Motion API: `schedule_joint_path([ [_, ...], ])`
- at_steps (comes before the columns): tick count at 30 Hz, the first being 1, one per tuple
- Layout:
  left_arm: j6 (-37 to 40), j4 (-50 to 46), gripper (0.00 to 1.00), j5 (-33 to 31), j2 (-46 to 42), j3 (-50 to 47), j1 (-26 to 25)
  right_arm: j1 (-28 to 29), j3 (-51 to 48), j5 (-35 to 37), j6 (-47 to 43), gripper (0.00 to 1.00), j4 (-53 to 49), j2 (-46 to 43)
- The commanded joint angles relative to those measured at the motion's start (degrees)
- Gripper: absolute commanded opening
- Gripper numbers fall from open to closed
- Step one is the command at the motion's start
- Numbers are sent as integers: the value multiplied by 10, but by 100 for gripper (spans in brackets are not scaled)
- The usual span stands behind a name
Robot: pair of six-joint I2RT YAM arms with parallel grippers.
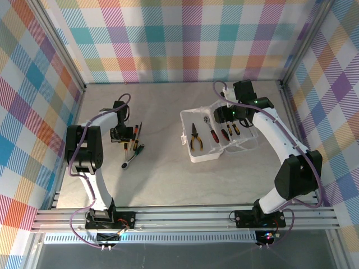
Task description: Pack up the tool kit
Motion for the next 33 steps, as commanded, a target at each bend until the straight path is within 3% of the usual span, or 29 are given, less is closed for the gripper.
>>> schedule_joint_path([
  [1,10,2,0,16,-9,-8,-1,2,8,-19,3,66,-6,-17],
  [10,7,-52,0,71,-134,57,-7,2,11,-75,10,78,-1,-33],
  [12,3,-54,0,112,-159,71,-13,3,8,-103,14,81,6,-40],
  [14,-9,-40,0,171,-183,76,-18,3,0,-145,22,92,24,-47],
  [16,-34,11,0,272,-203,67,-27,8,-10,-198,35,99,51,-51],
  [19,-95,111,0,392,-215,43,-51,31,-13,-261,55,99,98,-45],
  [22,-141,185,0,448,-203,41,-89,65,-5,-289,69,99,137,-29],
  [25,-171,239,0,473,-182,48,-131,95,6,-304,80,100,166,-6],
  [33,-232,343,0,503,-144,59,-193,129,19,-313,97,84,196,39],
])
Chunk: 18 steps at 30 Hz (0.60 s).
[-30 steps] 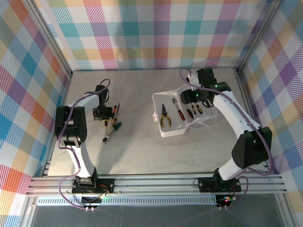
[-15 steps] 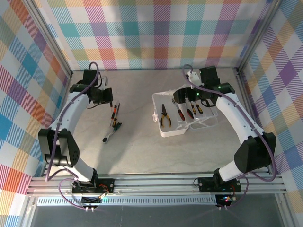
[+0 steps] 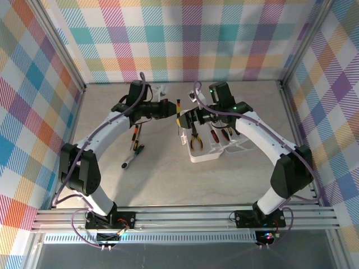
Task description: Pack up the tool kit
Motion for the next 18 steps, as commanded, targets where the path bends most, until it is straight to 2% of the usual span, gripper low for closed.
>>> schedule_joint_path([
  [1,-40,71,0,36,5,7,-8,5,22,-17,12,82,29,11],
  [4,-54,92,0,45,6,0,-14,6,22,-12,16,73,33,16],
  [7,-86,144,0,64,11,-16,-14,6,23,-8,20,59,38,21],
  [9,-102,169,0,69,14,-25,-15,6,24,-3,21,46,38,23],
  [12,-105,174,0,70,14,-28,-15,6,24,13,23,20,38,20],
  [14,-81,144,0,57,12,-20,-15,6,24,35,19,1,31,13],
  [16,-25,64,2,20,5,-3,-13,3,24,55,9,0,18,5],
  [18,38,-35,13,-47,-1,19,-10,-8,28,70,-2,0,-5,-4],
])
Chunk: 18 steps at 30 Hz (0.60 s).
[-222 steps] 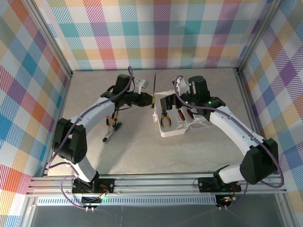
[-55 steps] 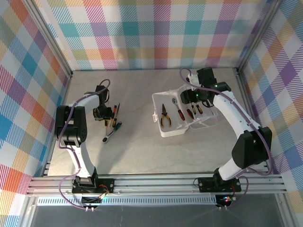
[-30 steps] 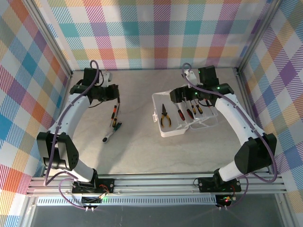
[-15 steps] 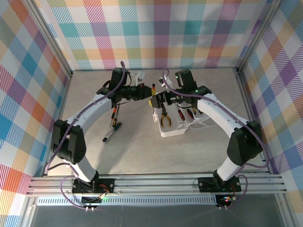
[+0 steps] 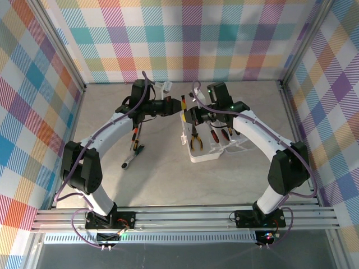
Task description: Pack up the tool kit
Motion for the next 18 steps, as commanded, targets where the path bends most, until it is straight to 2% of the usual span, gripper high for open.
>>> schedule_joint_path([
  [1,109,-180,24,-109,-13,40,8,-16,24,36,-35,0,-27,-26],
  [3,147,-246,55,-188,-23,52,22,-40,24,58,-48,0,-58,-38],
  [4,163,-267,95,-224,-33,51,32,-57,23,74,-55,0,-74,-45],
  [5,174,-289,100,-259,-42,49,44,-74,25,95,-65,0,-98,-51],
  [10,214,-363,100,-379,-66,36,98,-143,37,246,-108,0,-197,-69],
  [12,219,-374,100,-408,-64,23,115,-160,36,307,-127,0,-220,-66],
  [15,221,-364,100,-414,-58,-5,127,-179,41,397,-162,0,-249,-46],
  [18,220,-356,100,-412,-46,-21,128,-189,54,413,-170,0,-270,-22],
])
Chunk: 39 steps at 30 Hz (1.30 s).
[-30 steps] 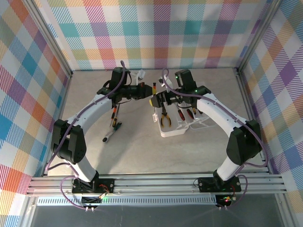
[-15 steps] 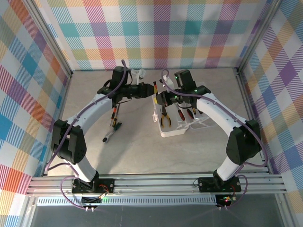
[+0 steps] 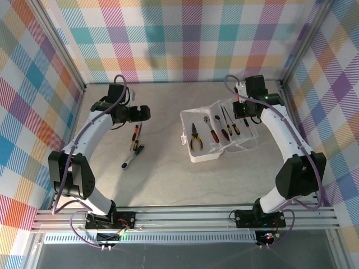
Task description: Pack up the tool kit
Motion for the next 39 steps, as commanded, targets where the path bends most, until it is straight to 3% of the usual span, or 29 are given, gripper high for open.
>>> schedule_joint_path([
  [1,16,-26,100,-23,14,-17,0,-4,23,66,-37,0,-52,25],
  [15,51,-46,100,-4,51,-14,0,5,25,95,-47,2,-78,76],
  [21,52,-49,100,-14,55,-11,0,10,36,102,-42,17,-90,95],
  [25,53,-53,100,-24,52,-12,0,10,39,106,-40,32,-91,91],
  [32,52,-62,100,-29,41,-26,0,11,52,104,-29,45,-94,62],
  [36,37,-82,100,-40,24,-49,-12,16,53,67,-24,58,-92,26],
  [39,12,-74,100,-60,-3,-96,-42,26,35,0,-23,74,-66,-8],
])
